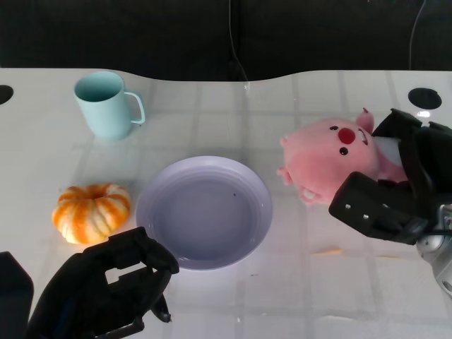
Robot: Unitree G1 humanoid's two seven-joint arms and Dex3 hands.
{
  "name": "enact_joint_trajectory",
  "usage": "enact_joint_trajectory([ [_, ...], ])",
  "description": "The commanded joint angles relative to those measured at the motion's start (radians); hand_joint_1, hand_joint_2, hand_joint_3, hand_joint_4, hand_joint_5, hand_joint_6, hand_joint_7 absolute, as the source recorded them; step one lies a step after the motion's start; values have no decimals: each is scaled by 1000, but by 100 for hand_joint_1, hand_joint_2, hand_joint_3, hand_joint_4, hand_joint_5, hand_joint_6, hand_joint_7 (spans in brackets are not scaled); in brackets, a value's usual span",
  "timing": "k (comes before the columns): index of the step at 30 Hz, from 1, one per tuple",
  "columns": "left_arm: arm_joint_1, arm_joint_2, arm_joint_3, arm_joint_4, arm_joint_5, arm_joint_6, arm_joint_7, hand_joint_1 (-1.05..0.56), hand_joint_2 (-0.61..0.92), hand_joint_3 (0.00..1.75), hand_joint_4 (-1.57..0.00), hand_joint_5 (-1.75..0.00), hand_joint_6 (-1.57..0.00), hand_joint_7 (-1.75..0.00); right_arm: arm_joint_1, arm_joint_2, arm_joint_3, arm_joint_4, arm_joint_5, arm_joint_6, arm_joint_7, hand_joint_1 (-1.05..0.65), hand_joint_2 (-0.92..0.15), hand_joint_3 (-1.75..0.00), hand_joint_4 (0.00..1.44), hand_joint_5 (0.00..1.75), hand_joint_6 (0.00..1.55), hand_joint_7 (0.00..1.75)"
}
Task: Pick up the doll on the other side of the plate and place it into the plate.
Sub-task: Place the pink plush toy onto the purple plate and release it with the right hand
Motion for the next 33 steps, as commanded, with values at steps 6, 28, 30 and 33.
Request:
enact_joint_trajectory([
  [6, -9, 13, 2, -2, -3, 2, 4, -43, 74, 75, -63, -175, -70, -132, -15, 14, -27, -160, 25, 7, 86, -17, -28, -139, 99, 175, 80, 173],
  [28, -5, -5, -28, -15, 8, -1, 27, -43, 73, 77, -64, -175, -70, -133, -203, 242, 149, -7, -20, -5, 304, -22, -40, -112, 93, 175, 91, 132],
  [30, -5, -3, -29, -13, 4, -5, 24, -43, 73, 77, -63, -175, -70, -133, -215, 262, 157, 29, -15, -24, 300, -21, -41, -112, 92, 175, 91, 133],
  [33, -4, -2, -33, -11, 7, -17, 21, -42, 73, 77, -63, -175, -69, -134, -235, 294, 169, 88, -14, -36, 289, -20, -42, -109, 92, 175, 90, 133],
])
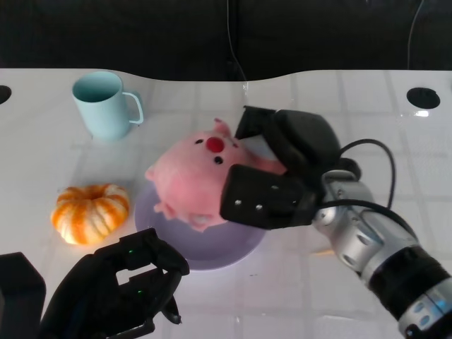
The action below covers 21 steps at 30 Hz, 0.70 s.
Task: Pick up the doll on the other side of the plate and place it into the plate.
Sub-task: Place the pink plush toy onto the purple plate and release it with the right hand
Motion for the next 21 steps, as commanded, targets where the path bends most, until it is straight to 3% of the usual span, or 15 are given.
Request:
enact_joint_trajectory([
  [1, 0, 10, 4, -11, 3, -15, 3, -42, 73, 77, -63, -175, -69, -134, -45, 29, 2, 60, 11, -21, -11, -20, -43, -108, 92, 175, 90, 133],
  [8, 1, 13, -1, -5, 12, -28, 1, -42, 74, 77, -63, -175, -68, -134, -86, 90, -6, 162, 45, -22, 20, -19, -51, -91, 87, 174, 91, 109],
  [12, 2, 13, -5, -1, 14, -38, 0, -41, 75, 77, -64, -175, -68, -134, -95, 107, -10, 165, 63, 7, 66, -24, -76, -29, 83, 154, 102, 52],
  [13, 2, 14, -6, 0, 14, -39, 0, -41, 75, 77, -64, -175, -68, -134, -94, 106, -11, 159, 72, 12, 91, -28, -83, -19, 74, 129, 90, 32],
  [15, 3, 14, -7, -1, 14, -40, 2, -41, 75, 77, -64, -175, -69, -135, -92, 91, -2, 141, 78, 11, 153, -32, -89, -10, 69, 100, 79, 13],
  [16, 3, 14, -7, -1, 14, -40, 3, -41, 75, 77, -64, -175, -68, -135, -91, 81, 6, 133, 74, 8, 180, -42, -91, -13, 52, 70, 62, 6],
  [18, 3, 13, -7, -1, 14, -38, 5, -42, 74, 76, -64, -175, -68, -135, -89, 56, 34, 108, 52, 16, 247, -55, -92, -19, 35, 37, 43, 1],
  [21, 2, 14, -6, -2, 14, -37, 6, -42, 74, 76, -65, -175, -69, -135, -76, 25, 55, 55, 39, 42, 323, -67, -92, -26, 18, 22, 26, 0],
])
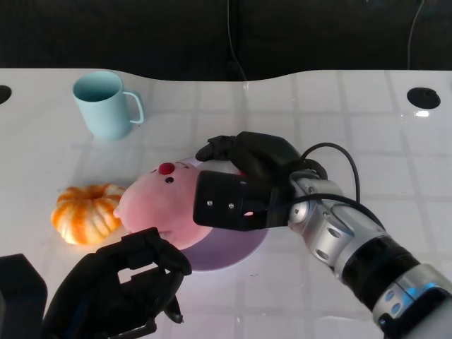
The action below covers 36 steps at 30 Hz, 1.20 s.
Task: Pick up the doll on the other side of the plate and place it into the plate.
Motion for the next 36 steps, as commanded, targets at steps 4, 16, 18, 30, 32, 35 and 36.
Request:
enact_joint_trajectory([
  [4, -1, 13, 7, -1, 5, -8, 3, -42, 74, 77, -65, -175, -69, -135, 20, -83, 30, -126, -21, 39, 143, -84, -92, -29, 3, 13, 9, 0],
  [16, -5, 15, 8, 9, 6, -16, 1, -43, 74, 75, -64, -175, -69, -134, 158, -258, 14, -497, -29, 45, 301, -93, -92, -27, 3, 13, 5, 1],
  [18, -6, 16, 8, 8, 4, -13, 1, -43, 75, 75, -64, -175, -69, -134, 188, -286, 3, -563, -29, 43, 312, -94, -92, -27, 4, 14, 5, 1],
  [30, 2, 18, 14, -8, -9, 8, 7, -44, 74, 74, -63, -175, -70, -133, 440, -379, -130, -893, 49, -46, 268, -62, -92, -8, 49, 36, 51, 14],
  [32, 3, 17, 16, -9, -12, 11, 7, -44, 74, 74, -63, -175, -70, -133, 492, -377, -157, -928, 56, -71, 226, -49, -90, -2, 72, 44, 70, 16],
  [35, 5, 18, 20, -8, -10, 8, 4, -43, 74, 74, -63, -175, -70, -132, 569, -376, -194, -989, 77, -83, 203, -30, -88, 0, 96, 59, 91, 21],
  [36, 6, 20, 21, -9, -10, 8, 2, -43, 74, 74, -63, -175, -70, -132, 590, -378, -203, -1006, 81, -87, 199, -24, -88, 0, 98, 72, 98, 19],
])
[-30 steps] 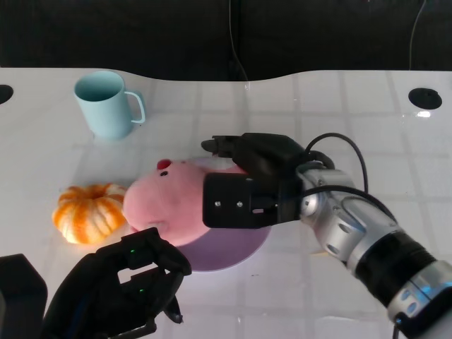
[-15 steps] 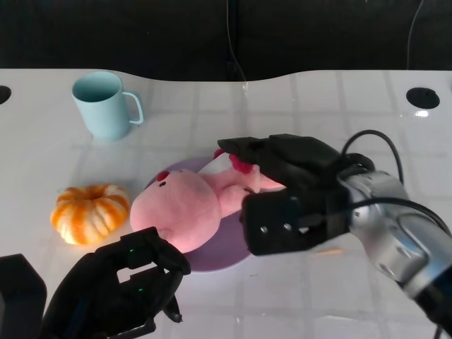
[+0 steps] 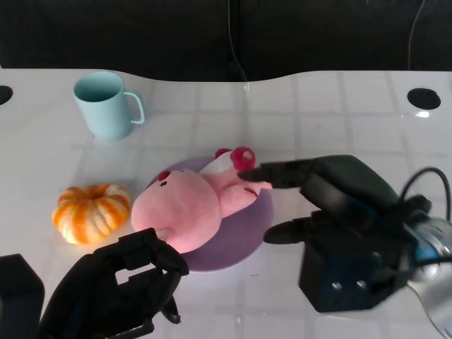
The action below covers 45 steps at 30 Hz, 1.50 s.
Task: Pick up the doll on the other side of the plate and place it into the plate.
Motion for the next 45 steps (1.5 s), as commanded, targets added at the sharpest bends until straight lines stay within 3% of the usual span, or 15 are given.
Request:
enact_joint_trajectory([
  [1, 3, 19, 13, -12, -5, 3, 1, -43, 74, 74, -63, -175, -70, -132, 72, -19, -43, -65, 28, -20, -21, -19, -88, 0, 99, 84, 104, 18],
  [2, 3, 20, 15, -14, -8, 6, 0, -44, 74, 74, -63, -175, -70, -132, 93, -23, -54, -81, 36, -28, -23, -13, -87, 0, 100, 109, 113, 19],
  [3, 2, 21, 16, -15, -10, 9, -1, -44, 74, 73, -63, -175, -70, -132, 108, -24, -62, -92, 41, -34, -23, -9, -88, 0, 101, 123, 118, 20],
  [5, 2, 20, 19, -18, -14, 19, 2, -44, 74, 72, -63, -175, -70, -132, 155, -42, -89, -126, 62, -59, -21, -3, -89, -3, 100, 133, 125, 24],
  [7, 3, 19, 19, -21, -13, 26, 8, -44, 74, 71, -63, -174, -71, -131, 196, -55, -111, -160, 73, -67, -15, 0, -46, -103, 98, 145, 118, 61],
  [9, 4, 18, 19, -22, -7, 21, 6, -44, 74, 71, -63, -174, -71, -130, 245, -70, -135, -194, 84, -84, -16, 1, -34, -132, 96, 153, 110, 87],
  [12, 5, 18, 18, -19, -2, 9, 2, -43, 76, 71, -63, -174, -71, -129, 318, -79, -169, -226, 101, -120, -35, 1, -26, -149, 99, 157, 104, 113],
  [17, 2, 20, 20, -21, -3, 18, 5, -44, 76, 69, -63, -173, -71, -128, 406, -71, -209, -268, 130, -130, -48, -1, -17, -157, 97, 173, 94, 145],
  [23, 0, 24, 22, -15, 1, 6, 1, -44, 76, 69, -63, -174, -71, -129, 476, -61, -236, -317, 160, -84, -22, 3, -17, -154, 97, 175, 84, 161],
  [30, 3, 30, 22, -10, 5, -7, -6, -43, 78, 68, -63, -174, -70, -129, 475, -34, -258, -203, 269, -161, -41, 12, -22, -156, 91, 173, 85, 146],
  [35, 13, 26, 5, -5, 24, -37, -3, -42, 79, 67, -63, -174, -70, -128, 454, -49, -265, -107, 323, -221, -19, 12, -24, -157, 90, 174, 85, 144],
  [45, 22, 21, -18, 9, 46, -80, 3, -43, 78, 68, -63, -175, -70, -130, 449, -57, -255, -60, 280, -284, -34, 17, -16, -157, 95, 167, 91, 135],
])
